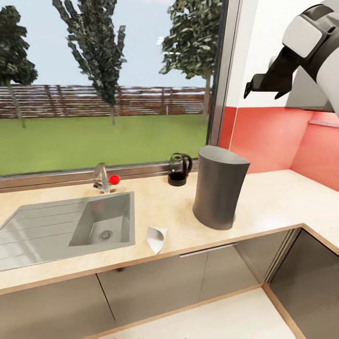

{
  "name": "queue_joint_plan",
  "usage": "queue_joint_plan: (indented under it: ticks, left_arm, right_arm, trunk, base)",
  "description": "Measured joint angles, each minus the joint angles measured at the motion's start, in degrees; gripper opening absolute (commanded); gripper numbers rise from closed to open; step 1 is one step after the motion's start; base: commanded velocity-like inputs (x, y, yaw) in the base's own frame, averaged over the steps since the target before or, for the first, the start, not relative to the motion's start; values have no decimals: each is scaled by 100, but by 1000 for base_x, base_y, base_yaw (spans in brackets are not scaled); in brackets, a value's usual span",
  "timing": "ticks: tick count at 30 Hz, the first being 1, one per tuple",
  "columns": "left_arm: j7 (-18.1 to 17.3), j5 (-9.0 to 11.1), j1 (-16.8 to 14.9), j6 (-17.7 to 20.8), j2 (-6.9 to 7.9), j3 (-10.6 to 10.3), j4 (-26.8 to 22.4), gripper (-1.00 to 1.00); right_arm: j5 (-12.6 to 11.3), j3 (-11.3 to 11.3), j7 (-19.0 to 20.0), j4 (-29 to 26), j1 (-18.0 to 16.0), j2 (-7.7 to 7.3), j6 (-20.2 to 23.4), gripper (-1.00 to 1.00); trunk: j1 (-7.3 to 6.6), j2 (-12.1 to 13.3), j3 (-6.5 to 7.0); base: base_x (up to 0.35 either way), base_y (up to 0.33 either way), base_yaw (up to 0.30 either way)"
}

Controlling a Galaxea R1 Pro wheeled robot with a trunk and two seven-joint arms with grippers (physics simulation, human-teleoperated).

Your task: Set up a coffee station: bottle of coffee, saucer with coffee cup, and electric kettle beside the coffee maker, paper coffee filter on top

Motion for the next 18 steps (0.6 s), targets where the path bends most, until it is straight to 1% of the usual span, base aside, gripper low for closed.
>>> queue_joint_plan:
  ticks: [4, 7, 8, 9, 10, 11, 12, 13, 14, 16, 17, 18]
  left_arm:
    - [2, 11, 2, -154, 4, 14, 45, 100]
    - [-8, 127, 2, -249, 36, 87, 192, 100]
    - [-30, 240, 3, -268, 55, 152, 272, 100]
    - [-39, 308, 3, -277, 69, 185, 315, 100]
    - [-49, 447, 3, -302, 117, 245, 404, 100]
    - [-53, 525, 4, -322, 155, 265, 457, 100]
    - [-75, 777, 9, -400, 295, 329, 640, 100]
    - [-94, 867, 9, -432, 351, 322, 700, 100]
    - [-154, 1045, 11, -485, 419, 338, 788, 100]
    - [-231, 1217, 14, -523, 466, 339, 847, 100]
    - [-300, 1361, 21, -543, 494, 346, 881, 100]
    - [-329, 1423, 25, -552, 505, 346, 894, 100]
  right_arm:
    - [0, 0, 1, -17, 0, -3, -1, 100]
    - [3, 6, -2, -23, 0, -12, -1, 100]
    - [5, 6, -4, -26, 0, -13, -1, 100]
    - [5, 6, -5, -28, 0, -12, -1, 100]
    - [5, 6, -6, -30, 0, -8, -1, 100]
    - [5, 7, -6, -31, 0, -6, -1, 100]
    - [5, 6, -7, -32, 0, -1, -1, 100]
    - [5, 7, -7, -32, 0, 1, -1, 100]
    - [3, 7, -7, -33, 0, 4, -1, 100]
    - [1, 7, -6, -34, 0, 8, -1, 100]
    - [0, 6, -3, -34, 0, 13, -1, 100]
    - [0, 6, -3, -34, 0, 17, -1, 100]
  trunk:
    - [0, 0, -37]
    - [0, 0, -65]
    - [0, 0, -75]
    - [0, 0, -84]
    - [0, 0, -93]
    - [0, 0, -102]
    - [0, 0, -112]
    - [0, 0, -121]
    - [0, 0, -131]
    - [0, 0, -149]
    - [0, -1, -158]
    - [0, -1, -168]
  base:
    - [13, -30, -1]
    - [3, -8, 0]
    - [2, -4, 0]
    - [1, -3, 0]
    - [1, -2, 0]
    - [0, -1, 0]
    - [0, 0, 0]
    - [0, 0, 0]
    - [0, 0, 0]
    - [0, 0, 0]
    - [0, 0, 0]
    - [0, 0, 0]
